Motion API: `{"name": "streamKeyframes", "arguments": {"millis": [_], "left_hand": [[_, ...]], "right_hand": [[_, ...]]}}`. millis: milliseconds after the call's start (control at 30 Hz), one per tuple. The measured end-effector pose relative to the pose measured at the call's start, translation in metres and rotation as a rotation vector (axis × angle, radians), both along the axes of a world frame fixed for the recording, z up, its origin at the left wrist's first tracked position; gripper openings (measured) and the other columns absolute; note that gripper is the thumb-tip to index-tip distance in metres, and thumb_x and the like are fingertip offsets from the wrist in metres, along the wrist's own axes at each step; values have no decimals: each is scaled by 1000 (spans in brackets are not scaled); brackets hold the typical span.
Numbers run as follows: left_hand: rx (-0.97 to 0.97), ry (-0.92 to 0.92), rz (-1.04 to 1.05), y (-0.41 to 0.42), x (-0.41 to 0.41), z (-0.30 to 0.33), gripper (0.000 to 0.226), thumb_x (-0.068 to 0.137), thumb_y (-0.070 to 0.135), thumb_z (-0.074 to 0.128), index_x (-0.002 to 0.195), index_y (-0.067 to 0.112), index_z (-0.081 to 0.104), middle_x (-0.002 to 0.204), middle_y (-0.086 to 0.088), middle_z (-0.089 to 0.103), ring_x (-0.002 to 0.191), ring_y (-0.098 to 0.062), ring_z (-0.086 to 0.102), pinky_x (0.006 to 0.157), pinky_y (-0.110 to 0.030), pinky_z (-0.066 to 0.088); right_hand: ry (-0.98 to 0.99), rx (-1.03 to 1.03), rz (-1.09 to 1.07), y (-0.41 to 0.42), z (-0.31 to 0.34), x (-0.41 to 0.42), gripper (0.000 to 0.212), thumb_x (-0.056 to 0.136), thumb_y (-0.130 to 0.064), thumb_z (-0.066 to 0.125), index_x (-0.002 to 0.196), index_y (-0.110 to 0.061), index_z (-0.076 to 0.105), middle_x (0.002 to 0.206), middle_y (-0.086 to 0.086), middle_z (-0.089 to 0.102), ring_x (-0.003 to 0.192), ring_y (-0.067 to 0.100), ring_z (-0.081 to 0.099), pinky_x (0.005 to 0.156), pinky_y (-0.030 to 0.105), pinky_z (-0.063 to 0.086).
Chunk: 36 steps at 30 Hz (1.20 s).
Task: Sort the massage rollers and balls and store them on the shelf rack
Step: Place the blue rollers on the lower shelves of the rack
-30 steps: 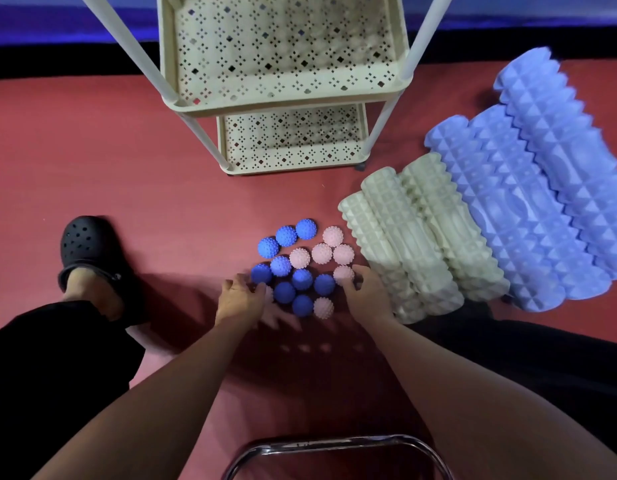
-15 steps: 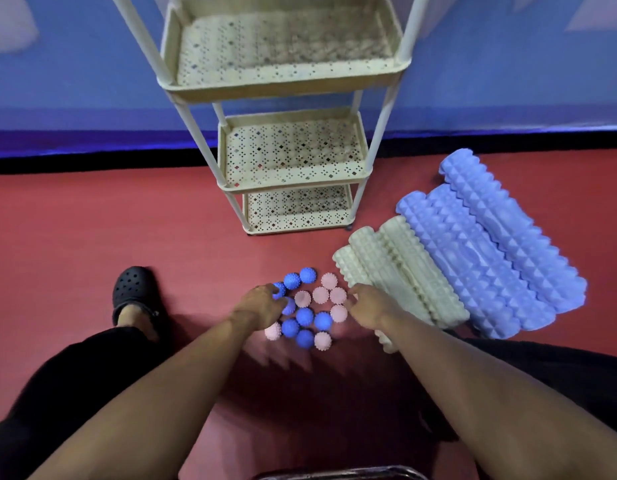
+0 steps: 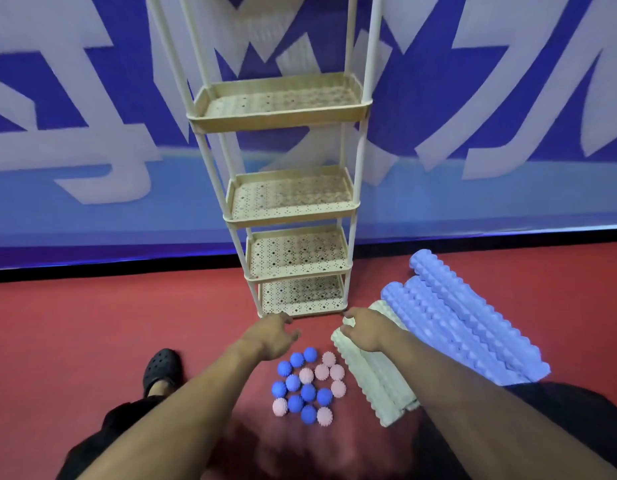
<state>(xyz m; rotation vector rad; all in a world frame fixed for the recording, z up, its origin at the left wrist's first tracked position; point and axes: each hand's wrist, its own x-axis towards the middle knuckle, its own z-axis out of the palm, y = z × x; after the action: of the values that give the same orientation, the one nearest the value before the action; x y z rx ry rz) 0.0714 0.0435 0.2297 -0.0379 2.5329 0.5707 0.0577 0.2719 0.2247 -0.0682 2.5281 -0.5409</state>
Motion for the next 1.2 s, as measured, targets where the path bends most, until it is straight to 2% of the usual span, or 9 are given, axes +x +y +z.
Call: {"name": "streamKeyframes", "arguments": {"millis": [200, 433, 600, 700, 833, 1067, 1200], "left_hand": [[38, 155, -15, 15, 20, 50, 55, 99, 47, 52, 146, 18, 48, 151, -9, 50, 136, -25, 49, 109, -28, 38], [-61, 214, -70, 19, 53, 95, 55, 100, 49, 50, 147, 20, 46, 153, -11, 46, 134, -28, 52, 112, -40, 40], [-91, 265, -65, 14, 72, 131, 56, 100, 48, 50, 147, 17, 45, 149, -14, 49, 130, -30, 55, 109, -40, 43], [-100, 315, -75, 16, 82, 152, 58, 101, 47, 50, 148, 16, 44, 152, -12, 47, 133, -29, 52, 112, -41, 41], [-136, 355, -111, 22, 92, 173, 58, 101, 48, 49, 149, 18, 42, 156, -9, 42, 132, -28, 53, 111, -44, 42], [-89, 407, -191, 34, 90, 189, 57, 100, 45, 51, 149, 16, 44, 152, -8, 48, 134, -26, 52, 110, -35, 40], [-99, 449, -206, 33, 79, 188, 57, 99, 50, 51, 148, 21, 45, 150, -5, 51, 133, -26, 52, 110, -40, 43]], "right_hand": [[119, -9, 9, -4, 43, 14, 54, 99, -38, 52, 148, -15, 47, 147, 8, 54, 134, 26, 52, 109, 32, 42], [155, 16, 94, -10, 95, 38, 52, 98, -39, 53, 145, -16, 49, 147, 8, 54, 132, 27, 53, 107, 32, 43], [199, 7, 121, -9, 131, 56, 47, 99, -39, 54, 139, -15, 53, 130, 9, 65, 113, 27, 64, 90, 28, 48], [261, 16, 123, -5, 151, 69, 50, 99, -41, 53, 142, -16, 50, 138, 9, 60, 119, 27, 61, 97, 32, 49], [315, 44, 135, 2, 177, 83, 56, 100, -43, 53, 150, -20, 43, 151, 8, 49, 136, 27, 49, 108, 34, 42], [381, 84, 128, 13, 202, 92, 52, 99, -43, 51, 145, -19, 49, 146, 7, 55, 131, 27, 53, 105, 35, 44], [368, 124, 116, 19, 203, 91, 54, 99, -43, 51, 147, -18, 47, 148, 7, 53, 133, 27, 51, 107, 37, 43]]}}
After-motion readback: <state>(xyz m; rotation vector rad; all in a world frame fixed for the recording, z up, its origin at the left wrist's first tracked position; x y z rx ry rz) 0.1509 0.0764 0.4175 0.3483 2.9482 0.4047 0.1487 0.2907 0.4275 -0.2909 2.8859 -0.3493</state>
